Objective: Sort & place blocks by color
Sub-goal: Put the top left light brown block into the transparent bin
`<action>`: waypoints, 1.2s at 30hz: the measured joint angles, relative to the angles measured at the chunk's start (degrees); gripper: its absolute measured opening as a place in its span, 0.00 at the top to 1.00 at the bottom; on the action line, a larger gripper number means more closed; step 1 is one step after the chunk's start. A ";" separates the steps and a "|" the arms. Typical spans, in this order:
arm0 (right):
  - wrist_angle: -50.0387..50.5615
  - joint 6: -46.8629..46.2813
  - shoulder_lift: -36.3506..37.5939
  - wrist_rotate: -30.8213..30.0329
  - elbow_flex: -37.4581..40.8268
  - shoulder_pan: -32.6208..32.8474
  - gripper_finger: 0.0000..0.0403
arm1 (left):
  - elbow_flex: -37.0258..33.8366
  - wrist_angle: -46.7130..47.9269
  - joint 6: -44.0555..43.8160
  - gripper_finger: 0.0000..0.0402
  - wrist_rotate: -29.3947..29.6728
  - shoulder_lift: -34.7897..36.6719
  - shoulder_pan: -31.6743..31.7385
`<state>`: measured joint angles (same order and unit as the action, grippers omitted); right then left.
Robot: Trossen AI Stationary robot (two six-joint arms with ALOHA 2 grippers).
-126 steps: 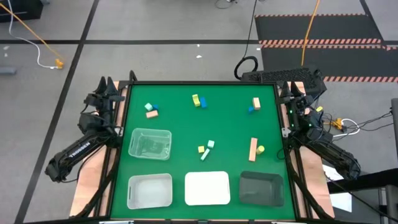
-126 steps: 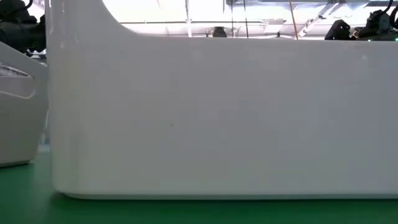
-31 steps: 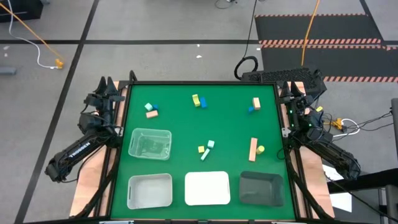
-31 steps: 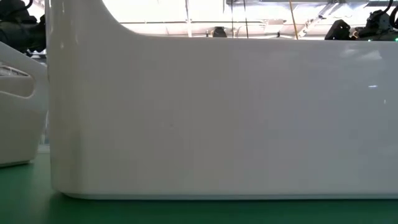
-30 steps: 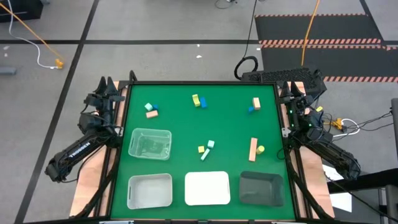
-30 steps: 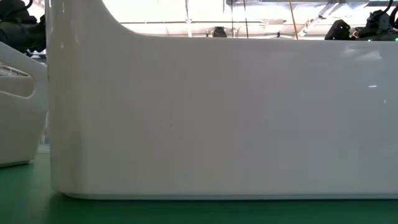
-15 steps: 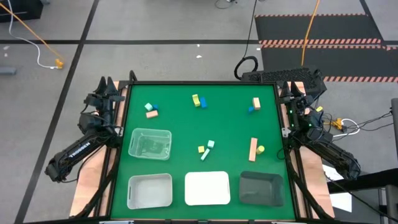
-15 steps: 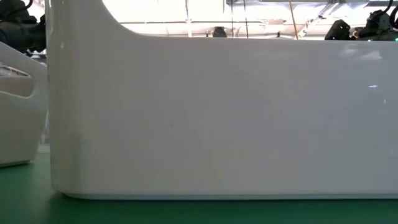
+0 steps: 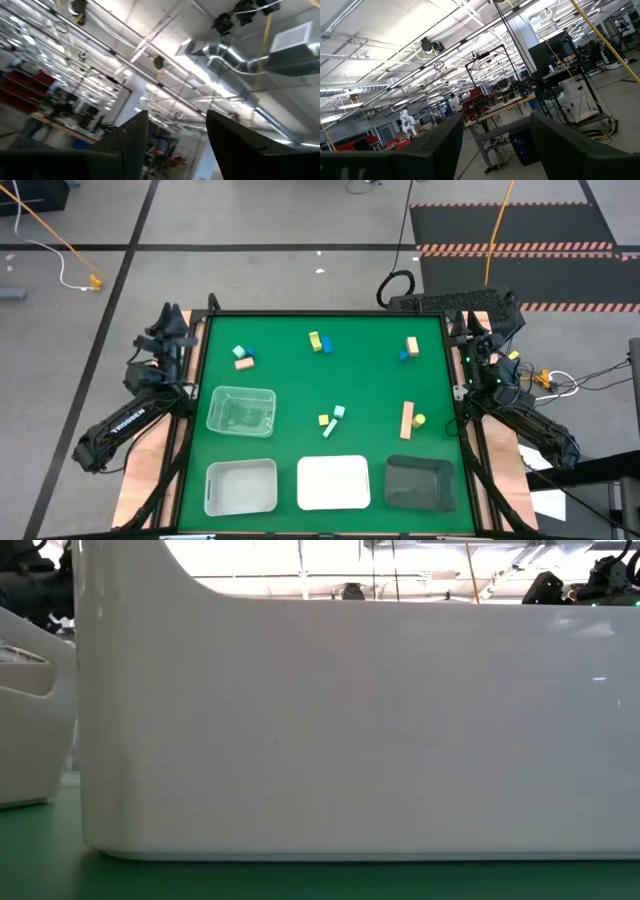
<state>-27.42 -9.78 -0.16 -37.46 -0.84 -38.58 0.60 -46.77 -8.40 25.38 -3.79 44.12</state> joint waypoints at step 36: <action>0.02 0.00 0.00 0.01 0.02 0.00 0.45 | 45.20 86.50 -1.16 0.50 -17.94 -51.06 -6.24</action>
<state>-27.40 -9.78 -0.16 -37.45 -0.82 -38.58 45.80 39.74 -9.56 7.43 -54.86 37.88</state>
